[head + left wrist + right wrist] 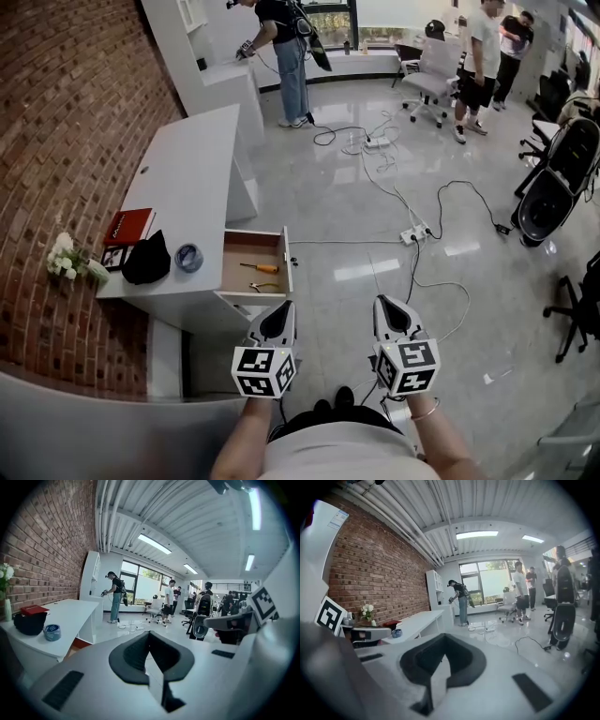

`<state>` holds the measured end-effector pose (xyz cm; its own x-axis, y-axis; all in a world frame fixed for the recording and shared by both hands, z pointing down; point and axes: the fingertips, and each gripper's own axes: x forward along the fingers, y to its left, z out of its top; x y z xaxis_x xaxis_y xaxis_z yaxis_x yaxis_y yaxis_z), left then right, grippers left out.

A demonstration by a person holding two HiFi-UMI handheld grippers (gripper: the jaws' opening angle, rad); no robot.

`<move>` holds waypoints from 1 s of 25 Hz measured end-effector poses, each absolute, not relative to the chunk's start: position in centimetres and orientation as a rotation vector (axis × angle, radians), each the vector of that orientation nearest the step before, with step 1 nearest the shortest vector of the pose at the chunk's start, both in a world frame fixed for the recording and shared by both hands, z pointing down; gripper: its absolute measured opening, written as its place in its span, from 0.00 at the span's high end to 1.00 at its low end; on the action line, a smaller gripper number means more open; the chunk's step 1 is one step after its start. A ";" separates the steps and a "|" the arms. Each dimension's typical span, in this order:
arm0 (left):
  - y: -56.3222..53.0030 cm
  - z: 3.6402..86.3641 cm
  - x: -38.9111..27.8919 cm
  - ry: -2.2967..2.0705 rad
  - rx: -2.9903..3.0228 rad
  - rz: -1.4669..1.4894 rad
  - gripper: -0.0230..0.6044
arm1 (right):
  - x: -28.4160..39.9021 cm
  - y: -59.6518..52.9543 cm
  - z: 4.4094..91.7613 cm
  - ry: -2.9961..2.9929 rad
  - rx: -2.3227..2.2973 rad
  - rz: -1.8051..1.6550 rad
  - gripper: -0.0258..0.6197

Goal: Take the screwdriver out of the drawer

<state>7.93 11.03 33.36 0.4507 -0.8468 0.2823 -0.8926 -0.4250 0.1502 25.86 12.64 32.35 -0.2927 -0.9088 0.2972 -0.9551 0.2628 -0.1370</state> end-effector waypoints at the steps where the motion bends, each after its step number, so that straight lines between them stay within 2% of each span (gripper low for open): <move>1: 10.9 33.3 7.9 -1.499 2.428 0.237 0.98 | 25.9 12.5 32.4 -2.366 1.765 0.435 0.96; 10: 10.6 33.0 8.6 -1.512 2.424 0.237 0.98 | 26.5 12.0 32.5 -2.391 1.737 0.439 0.94; 25: 10.0 34.1 11.1 -1.514 2.389 0.248 0.98 | 28.5 11.0 33.8 -2.409 1.675 0.449 0.82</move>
<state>11.12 9.96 34.15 0.4292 -0.8511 0.3024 -0.9031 -0.3989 0.1592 28.51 11.03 33.76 -0.3525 -0.8832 0.3093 -0.9353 0.3222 -0.1461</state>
